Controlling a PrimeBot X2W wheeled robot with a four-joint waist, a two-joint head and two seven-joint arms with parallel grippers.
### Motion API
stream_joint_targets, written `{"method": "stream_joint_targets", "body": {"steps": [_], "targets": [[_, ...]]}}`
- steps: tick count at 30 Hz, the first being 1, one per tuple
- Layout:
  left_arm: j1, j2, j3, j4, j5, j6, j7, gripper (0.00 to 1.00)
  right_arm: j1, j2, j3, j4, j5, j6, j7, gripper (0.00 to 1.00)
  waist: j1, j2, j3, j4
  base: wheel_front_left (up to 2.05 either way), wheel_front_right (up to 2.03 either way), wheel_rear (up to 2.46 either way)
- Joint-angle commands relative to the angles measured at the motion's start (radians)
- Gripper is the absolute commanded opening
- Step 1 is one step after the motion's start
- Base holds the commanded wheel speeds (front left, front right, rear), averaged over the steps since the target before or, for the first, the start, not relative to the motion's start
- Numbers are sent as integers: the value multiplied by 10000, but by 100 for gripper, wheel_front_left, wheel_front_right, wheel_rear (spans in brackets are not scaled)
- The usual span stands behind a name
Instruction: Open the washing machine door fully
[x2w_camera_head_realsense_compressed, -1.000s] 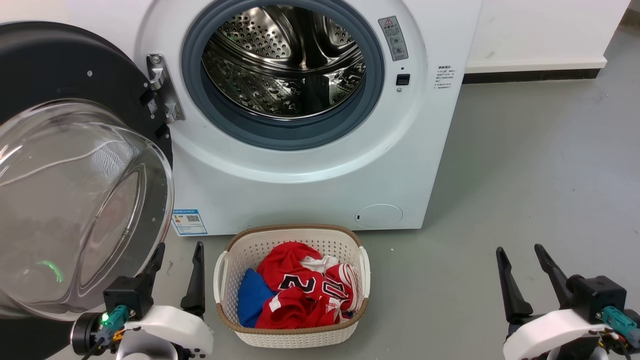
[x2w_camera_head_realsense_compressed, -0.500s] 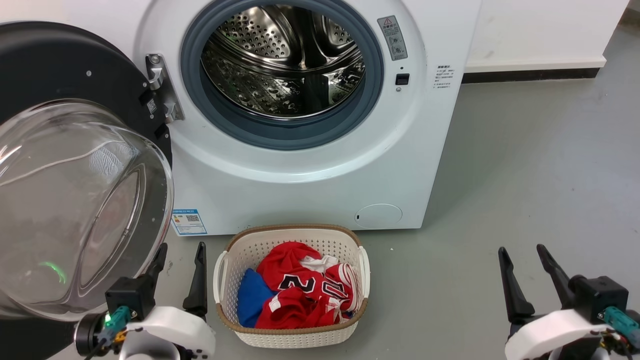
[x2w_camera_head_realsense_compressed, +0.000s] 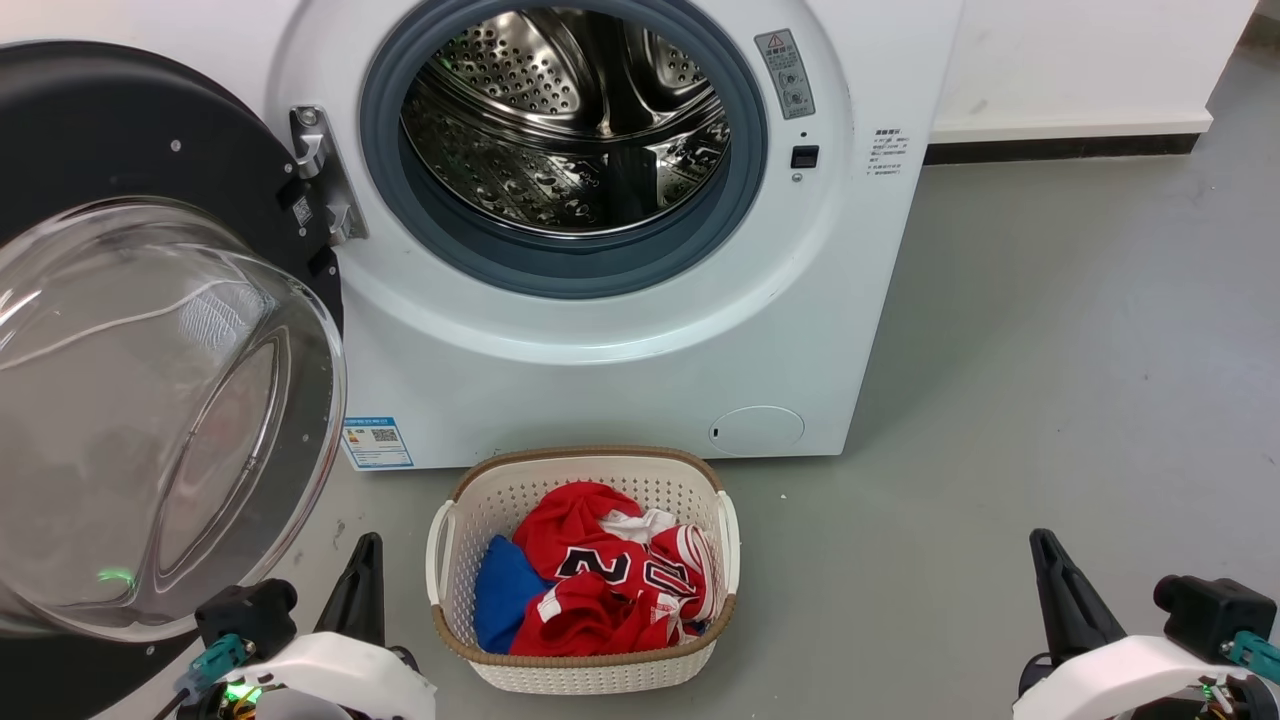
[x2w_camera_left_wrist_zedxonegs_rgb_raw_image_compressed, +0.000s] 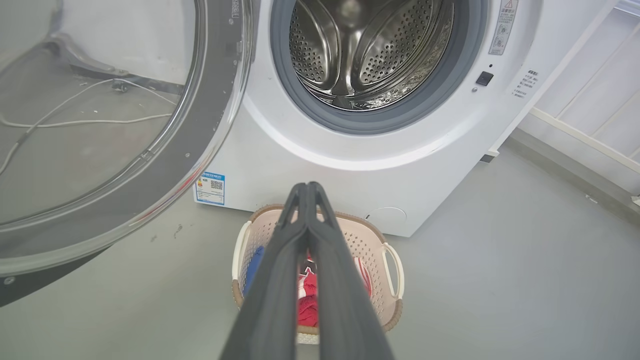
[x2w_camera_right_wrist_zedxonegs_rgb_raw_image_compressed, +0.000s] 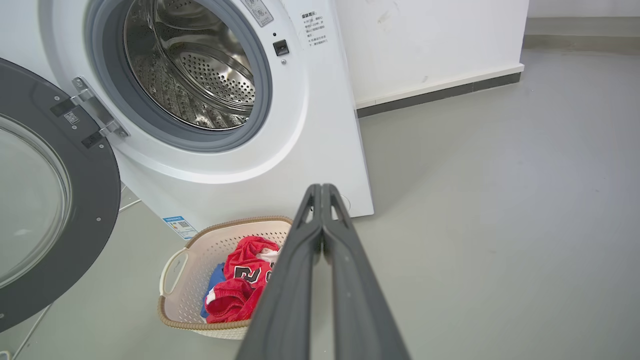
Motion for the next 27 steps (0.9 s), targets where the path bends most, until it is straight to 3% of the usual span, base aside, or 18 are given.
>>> {"method": "stream_joint_targets", "body": {"steps": [1,27], "targets": [[-252,-48,233,-175,-425,-106,120,0,-323,15,-62,-100,554,0,50,0,0,-1,4,8,0,0,0],[-370,-732,1353,-314,-3703,-804,1165,0,-743,140,-339,145,4700,-1,644,0,0,-1,69,105,0,0,0]]}}
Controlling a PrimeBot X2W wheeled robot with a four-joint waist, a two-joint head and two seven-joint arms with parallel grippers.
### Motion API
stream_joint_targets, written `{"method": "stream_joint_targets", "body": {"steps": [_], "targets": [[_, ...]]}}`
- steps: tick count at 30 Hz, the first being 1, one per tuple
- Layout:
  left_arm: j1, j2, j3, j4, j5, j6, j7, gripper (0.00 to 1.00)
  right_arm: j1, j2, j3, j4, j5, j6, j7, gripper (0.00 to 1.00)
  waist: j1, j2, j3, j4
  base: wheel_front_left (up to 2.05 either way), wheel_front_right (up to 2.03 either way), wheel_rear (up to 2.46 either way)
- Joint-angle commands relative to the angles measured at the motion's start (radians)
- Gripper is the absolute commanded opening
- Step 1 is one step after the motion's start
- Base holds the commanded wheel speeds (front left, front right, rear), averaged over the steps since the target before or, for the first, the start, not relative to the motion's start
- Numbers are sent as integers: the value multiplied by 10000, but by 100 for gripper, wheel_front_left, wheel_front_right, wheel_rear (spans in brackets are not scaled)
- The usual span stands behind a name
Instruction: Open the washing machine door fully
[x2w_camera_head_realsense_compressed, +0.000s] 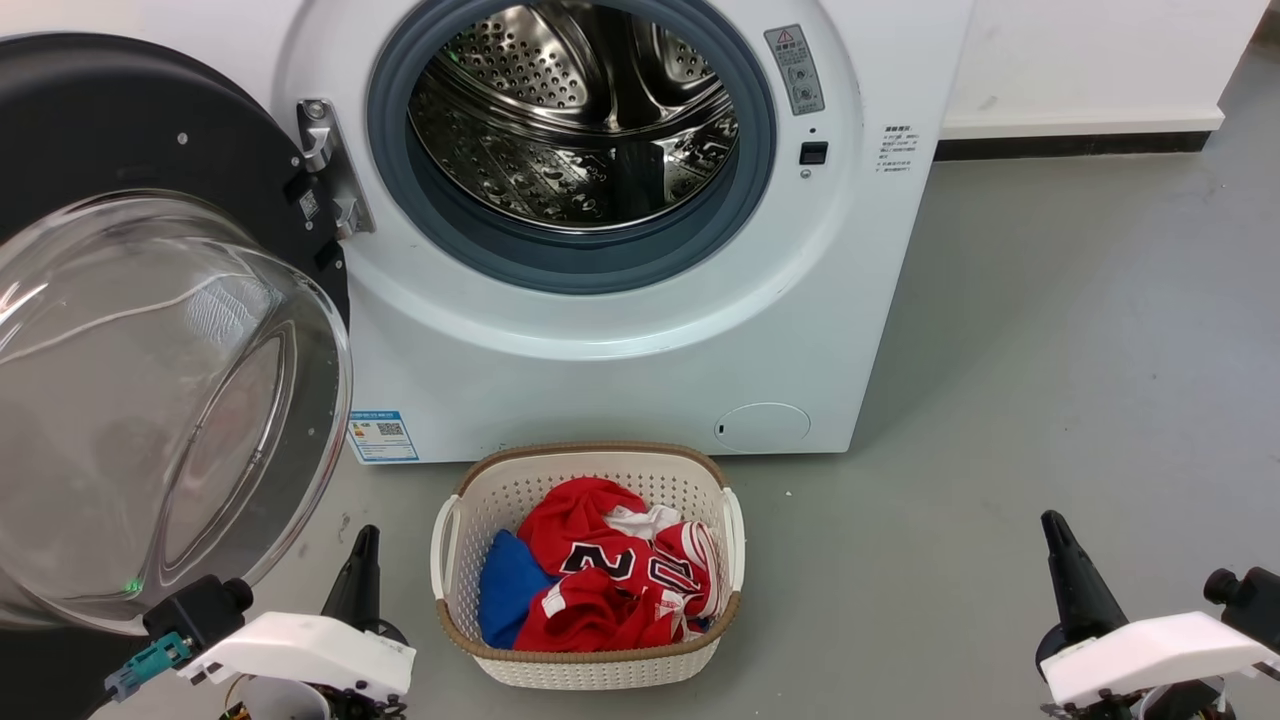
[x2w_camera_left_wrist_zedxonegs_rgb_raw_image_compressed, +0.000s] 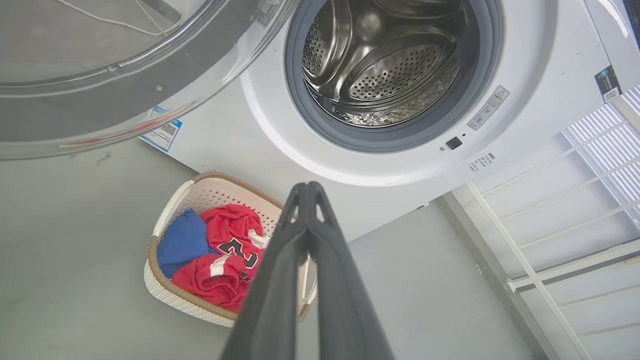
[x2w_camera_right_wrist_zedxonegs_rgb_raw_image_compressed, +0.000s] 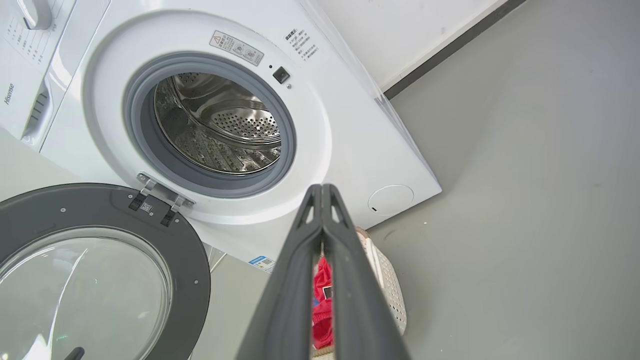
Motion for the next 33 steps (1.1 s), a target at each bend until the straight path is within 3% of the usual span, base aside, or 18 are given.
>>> {"method": "stream_joint_targets", "body": {"steps": [1,33], "targets": [[-300,-2,191,-163,-354,-115,97,0,-362,16,-55,-74,455,-1,68,0,0,-1,6,9,0,0,0],[-379,-613,1180,-261,-3228,-737,1028,0,-711,126,-323,171,4084,-1,619,0,-1,-1,83,125,0,0,0]]}}
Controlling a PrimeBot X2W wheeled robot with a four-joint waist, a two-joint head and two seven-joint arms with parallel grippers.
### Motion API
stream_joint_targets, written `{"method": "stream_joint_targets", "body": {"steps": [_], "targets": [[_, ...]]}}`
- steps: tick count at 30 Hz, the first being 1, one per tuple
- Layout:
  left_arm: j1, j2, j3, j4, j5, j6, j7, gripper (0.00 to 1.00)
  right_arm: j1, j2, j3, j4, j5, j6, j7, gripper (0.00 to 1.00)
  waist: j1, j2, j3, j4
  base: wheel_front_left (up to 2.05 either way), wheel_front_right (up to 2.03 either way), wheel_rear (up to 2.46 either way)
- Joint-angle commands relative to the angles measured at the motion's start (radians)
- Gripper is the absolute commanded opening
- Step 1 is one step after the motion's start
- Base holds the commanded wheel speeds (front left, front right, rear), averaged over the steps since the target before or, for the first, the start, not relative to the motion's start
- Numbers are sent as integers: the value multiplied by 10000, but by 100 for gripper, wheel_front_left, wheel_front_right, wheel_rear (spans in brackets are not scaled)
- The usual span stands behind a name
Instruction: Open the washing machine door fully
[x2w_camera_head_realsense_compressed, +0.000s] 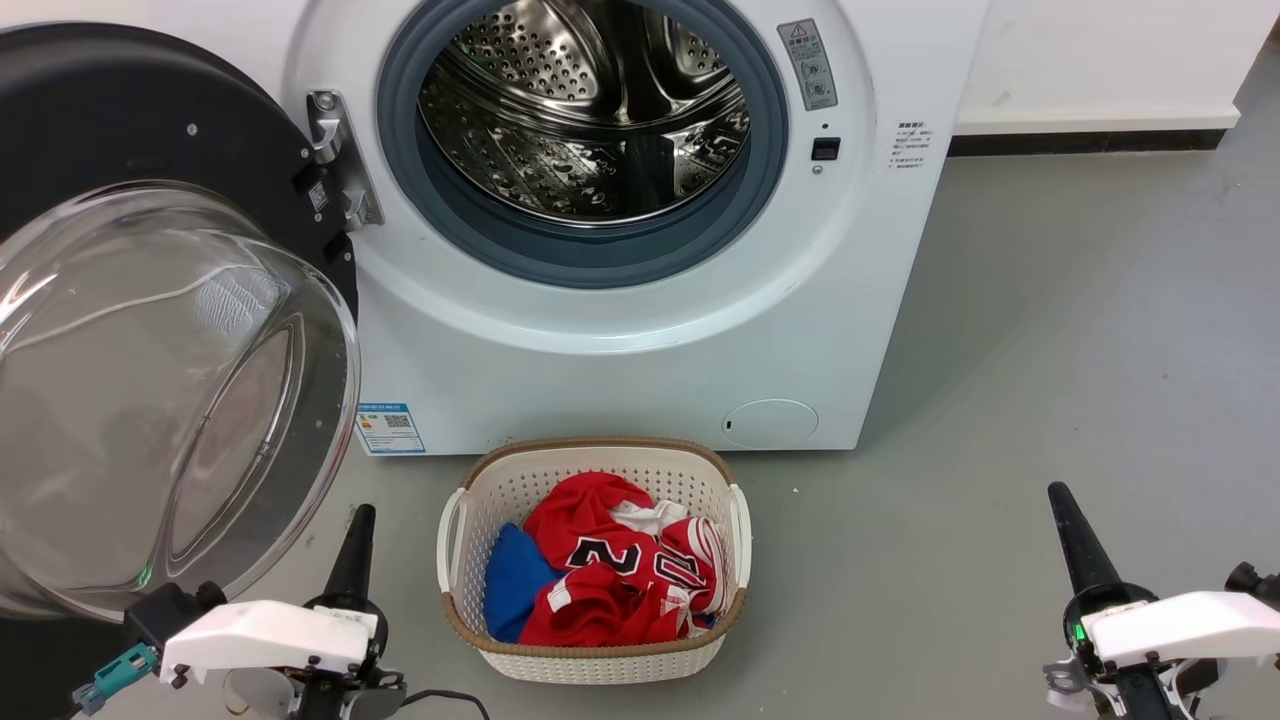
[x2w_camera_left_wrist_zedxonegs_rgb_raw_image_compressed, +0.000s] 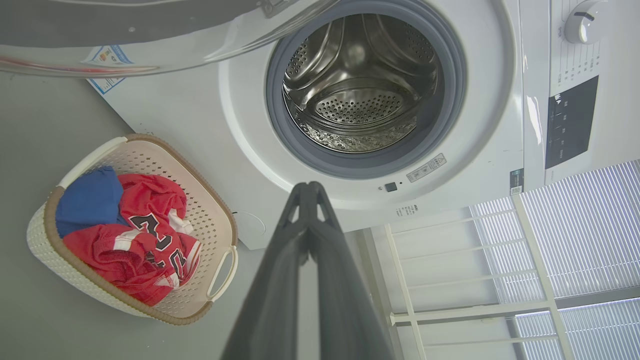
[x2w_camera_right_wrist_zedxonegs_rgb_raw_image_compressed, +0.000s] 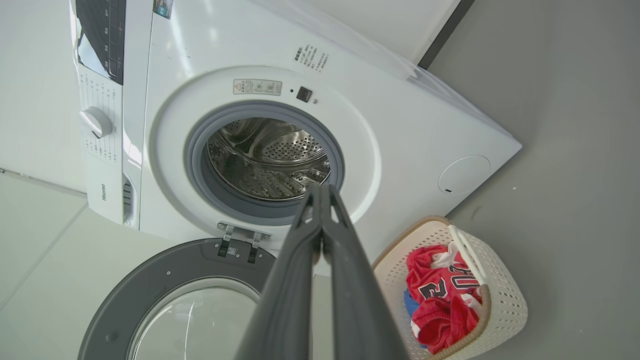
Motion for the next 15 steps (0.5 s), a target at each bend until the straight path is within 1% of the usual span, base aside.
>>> {"method": "stream_joint_targets", "body": {"steps": [1,15], "targets": [[-206,9,135,-104,-218,-85,70,0,-224,10,-36,-52,292,1,46,0,-1,0,4,6,0,0,0],[-246,-227,483,-139,-1266,-316,414,0,-375,56,-136,42,1615,1,236,0,-1,0,39,59,0,0,0]]}}
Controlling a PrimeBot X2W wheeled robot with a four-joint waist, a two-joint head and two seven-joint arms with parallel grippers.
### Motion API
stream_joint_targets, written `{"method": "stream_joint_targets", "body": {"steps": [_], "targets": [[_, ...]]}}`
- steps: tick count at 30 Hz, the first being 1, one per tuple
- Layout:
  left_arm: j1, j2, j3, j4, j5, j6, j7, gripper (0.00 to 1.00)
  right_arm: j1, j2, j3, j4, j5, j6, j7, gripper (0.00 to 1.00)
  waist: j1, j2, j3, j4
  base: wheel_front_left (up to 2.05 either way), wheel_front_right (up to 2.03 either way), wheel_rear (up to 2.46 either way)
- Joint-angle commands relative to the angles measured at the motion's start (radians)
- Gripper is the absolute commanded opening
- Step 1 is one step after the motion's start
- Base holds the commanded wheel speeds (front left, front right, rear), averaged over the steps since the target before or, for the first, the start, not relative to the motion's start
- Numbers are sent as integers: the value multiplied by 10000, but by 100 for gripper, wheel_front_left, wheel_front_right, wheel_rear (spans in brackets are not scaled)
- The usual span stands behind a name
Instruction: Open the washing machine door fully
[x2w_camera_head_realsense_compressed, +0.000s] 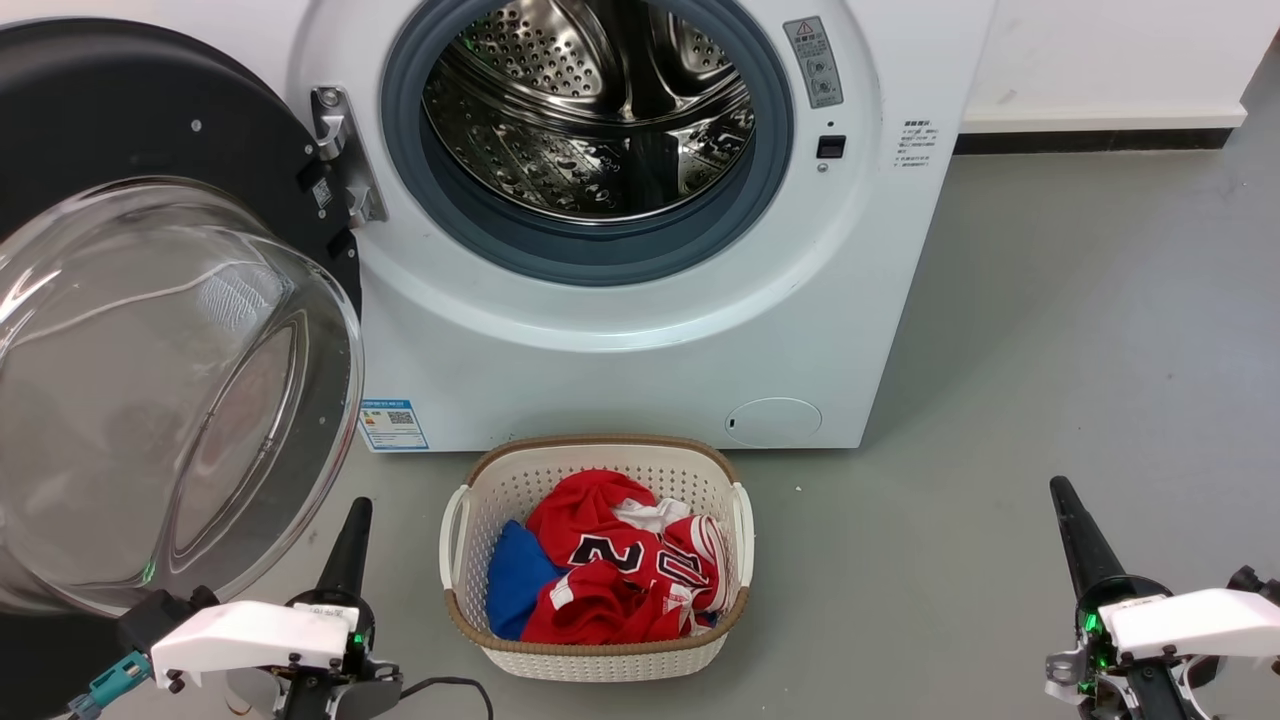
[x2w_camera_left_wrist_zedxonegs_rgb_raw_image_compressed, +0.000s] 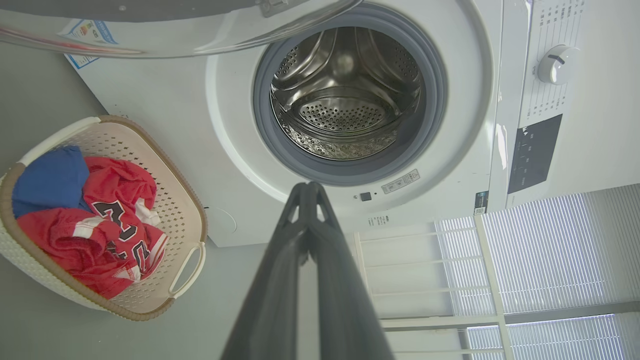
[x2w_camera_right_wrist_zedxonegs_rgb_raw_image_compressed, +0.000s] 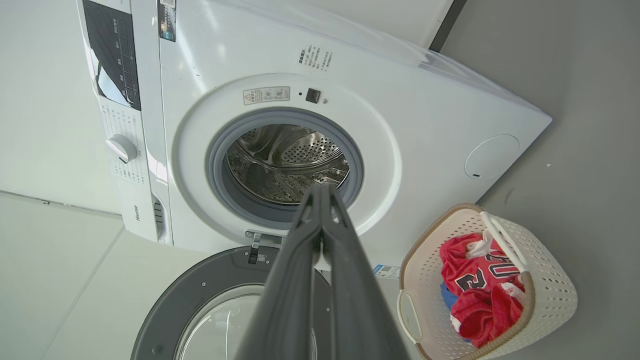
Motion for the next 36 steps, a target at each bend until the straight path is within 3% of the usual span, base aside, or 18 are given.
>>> {"method": "stream_joint_targets", "body": {"steps": [1,36], "targets": [[-220,-31,90,-91,-211,-100,78,0,-259,27,-45,-27,293,1,42,0,0,0,4,7,0,0,0],[-241,-494,824,-150,-2347,-565,782,0,-484,118,-234,177,2982,0,457,0,0,0,91,138,0,0,0]]}}
